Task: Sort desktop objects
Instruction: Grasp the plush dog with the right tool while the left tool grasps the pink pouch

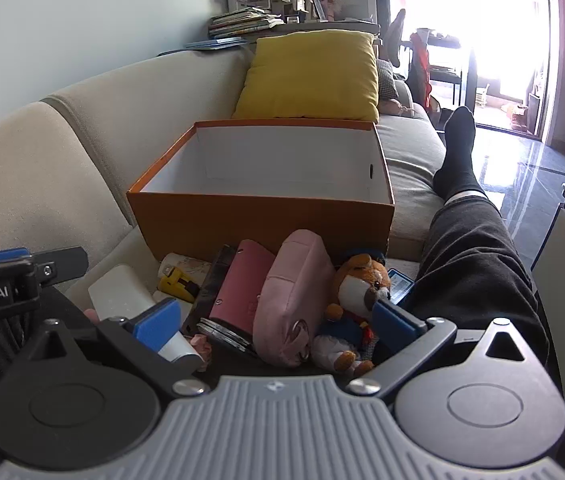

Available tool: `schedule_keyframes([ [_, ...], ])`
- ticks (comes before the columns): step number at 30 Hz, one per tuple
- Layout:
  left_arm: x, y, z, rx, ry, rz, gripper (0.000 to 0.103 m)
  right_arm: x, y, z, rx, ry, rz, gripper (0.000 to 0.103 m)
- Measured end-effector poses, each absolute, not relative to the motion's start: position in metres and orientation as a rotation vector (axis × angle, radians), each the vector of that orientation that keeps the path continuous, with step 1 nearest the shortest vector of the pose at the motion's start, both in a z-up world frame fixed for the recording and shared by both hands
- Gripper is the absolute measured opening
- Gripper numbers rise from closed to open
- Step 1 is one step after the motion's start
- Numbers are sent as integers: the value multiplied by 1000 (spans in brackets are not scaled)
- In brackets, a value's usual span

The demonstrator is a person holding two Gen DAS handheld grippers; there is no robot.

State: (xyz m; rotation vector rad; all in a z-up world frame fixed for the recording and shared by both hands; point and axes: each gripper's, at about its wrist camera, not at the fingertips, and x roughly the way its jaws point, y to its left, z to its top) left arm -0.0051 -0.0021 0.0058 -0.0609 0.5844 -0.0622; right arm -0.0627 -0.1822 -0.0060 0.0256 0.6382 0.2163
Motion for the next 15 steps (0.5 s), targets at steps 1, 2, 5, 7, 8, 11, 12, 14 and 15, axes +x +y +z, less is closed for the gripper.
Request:
schedule_keyframes([
  [1, -5, -2, 6, -65, 587, -63, 82, -62, -182, -6, 25, 641, 214, 102],
  [2, -5, -1, 5, -67, 591, -62, 82, -62, -182, -7, 23, 645, 211, 102],
  [5, -5, -2, 6, -66, 596, -59, 82, -62, -182, -8, 22, 655, 206, 102],
  [7, -5, -1, 6, -67, 598, -59, 82, -62, -182, -8, 21, 659, 205, 102],
  [8, -4, -1, 5, -68, 601, -59, 82, -62, -182, -8, 20, 660, 205, 102],
  [11, -3, -1, 3, -73, 612, -63, 82, -62, -182, -9, 17, 665, 206, 102],
  [12, -2, 0, 1, -73, 618, -64, 82, -61, -181, -10, 16, 668, 207, 102],
  [14, 0, -1, -1, -73, 629, -68, 82, -59, -180, -12, 13, 684, 211, 102],
  [15, 2, -1, -3, -72, 637, -69, 82, -57, -180, -14, 13, 694, 213, 102],
])
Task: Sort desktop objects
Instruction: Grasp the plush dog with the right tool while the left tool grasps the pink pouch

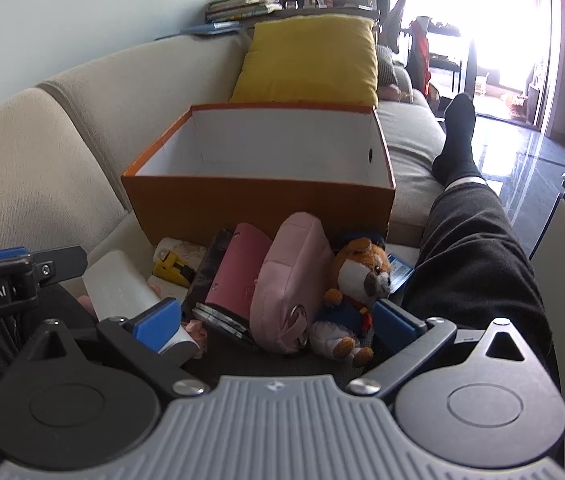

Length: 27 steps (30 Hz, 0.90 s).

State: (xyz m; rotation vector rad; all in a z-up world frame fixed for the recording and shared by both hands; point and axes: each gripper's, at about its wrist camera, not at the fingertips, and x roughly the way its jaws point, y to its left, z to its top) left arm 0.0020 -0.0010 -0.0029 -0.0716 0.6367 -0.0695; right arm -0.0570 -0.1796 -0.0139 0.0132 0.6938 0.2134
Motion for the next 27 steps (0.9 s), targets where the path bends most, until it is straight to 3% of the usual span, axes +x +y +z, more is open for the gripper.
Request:
schedule_keyframes([
  [10, 23, -9, -19, -63, 700, -103, 82, -31, -181, -31, 18, 768, 213, 98],
  [16, 43, -16, -25, -83, 736, -161, 81, -10, -191, -41, 51, 835, 201, 73],
  [20, 63, -21, -28, -112, 786, -239, 67, 6, -195, -43, 75, 855, 206, 67],
  [24, 82, -24, -32, -81, 827, -262, 45, 19, -189, -40, 68, 839, 226, 67],
  [27, 94, -24, -36, -84, 855, -290, 41, 31, -182, -43, 67, 847, 248, 66],
])
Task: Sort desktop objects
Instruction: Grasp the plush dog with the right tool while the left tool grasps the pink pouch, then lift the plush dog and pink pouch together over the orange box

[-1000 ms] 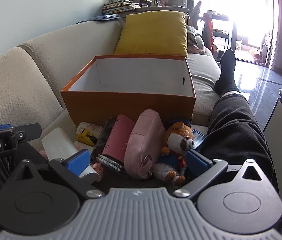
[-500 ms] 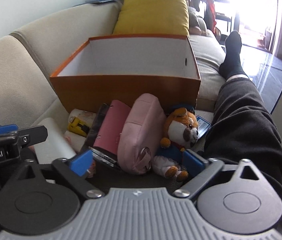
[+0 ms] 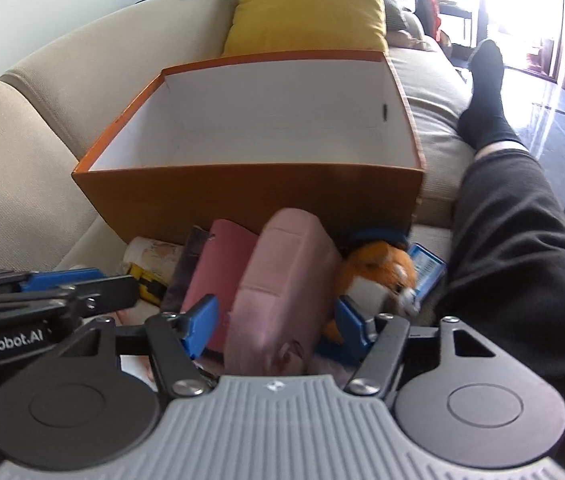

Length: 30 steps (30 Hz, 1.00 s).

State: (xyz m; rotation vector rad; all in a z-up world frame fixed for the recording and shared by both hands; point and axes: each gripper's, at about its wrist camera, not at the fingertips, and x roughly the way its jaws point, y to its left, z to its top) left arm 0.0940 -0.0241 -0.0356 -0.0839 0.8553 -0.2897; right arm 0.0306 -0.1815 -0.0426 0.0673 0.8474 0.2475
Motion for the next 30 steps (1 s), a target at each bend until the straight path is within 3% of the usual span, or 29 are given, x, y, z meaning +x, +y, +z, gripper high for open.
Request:
schedule_keyframes([
  [7, 116, -32, -47, -77, 919, -338, 41, 49, -181, -52, 71, 896, 258, 41],
  [23, 129, -50, -42, -129, 951, -489, 41, 35, -235, -22, 138, 861, 205, 44],
  [27, 128, -64, -38, -130, 954, -548, 50, 42, -241, -31, 125, 920, 172, 44],
  [30, 132, -77, -44, -95, 978, -546, 51, 47, -238, -40, 133, 960, 181, 44],
])
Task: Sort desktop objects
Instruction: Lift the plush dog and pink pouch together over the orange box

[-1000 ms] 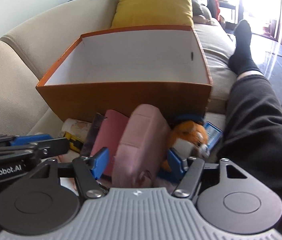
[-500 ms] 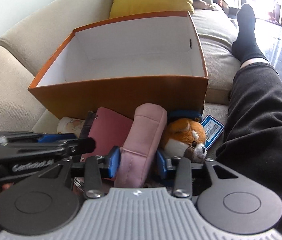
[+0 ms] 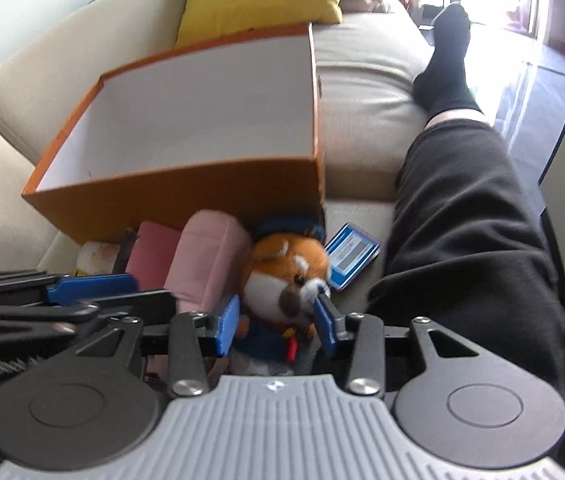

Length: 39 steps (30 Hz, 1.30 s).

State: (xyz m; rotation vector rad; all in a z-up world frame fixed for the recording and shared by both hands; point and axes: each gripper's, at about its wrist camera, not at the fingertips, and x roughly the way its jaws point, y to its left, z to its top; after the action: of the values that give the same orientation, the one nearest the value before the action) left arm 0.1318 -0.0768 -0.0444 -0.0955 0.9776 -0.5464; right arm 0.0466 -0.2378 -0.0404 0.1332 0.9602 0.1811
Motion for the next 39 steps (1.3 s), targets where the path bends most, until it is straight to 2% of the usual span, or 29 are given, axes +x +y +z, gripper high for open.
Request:
schedule_keyframes([
  [3, 136, -80, -51, -81, 1002, -539, 51, 52, -238, -49, 135, 975, 157, 47],
  [10, 135, -93, -54, -29, 1005, -551, 52, 65, -252, -53, 230, 1009, 163, 45],
  [13, 129, -97, -54, 42, 988, -557, 57, 68, -253, -54, 276, 1005, 184, 53],
  [17, 129, -87, -57, -6, 1001, -538, 56, 70, -242, -59, 281, 1026, 208, 53],
  [20, 131, -86, -58, 0, 1006, -552, 48, 73, -240, -64, 290, 1040, 191, 54],
  [25, 133, -89, -58, 21, 1012, -554, 44, 88, -227, -73, 239, 1057, 140, 58],
  [29, 127, -87, -63, 4, 993, -558, 43, 86, -230, -81, 246, 1034, 128, 52],
  [33, 125, -85, -64, -35, 980, -539, 33, 76, -233, -73, 233, 1011, 139, 48],
  [36, 121, -81, -61, -60, 965, -527, 27, 69, -235, -62, 230, 985, 145, 47],
  [39, 115, -76, -51, -107, 924, -538, 25, 59, -236, -48, 198, 936, 139, 47],
])
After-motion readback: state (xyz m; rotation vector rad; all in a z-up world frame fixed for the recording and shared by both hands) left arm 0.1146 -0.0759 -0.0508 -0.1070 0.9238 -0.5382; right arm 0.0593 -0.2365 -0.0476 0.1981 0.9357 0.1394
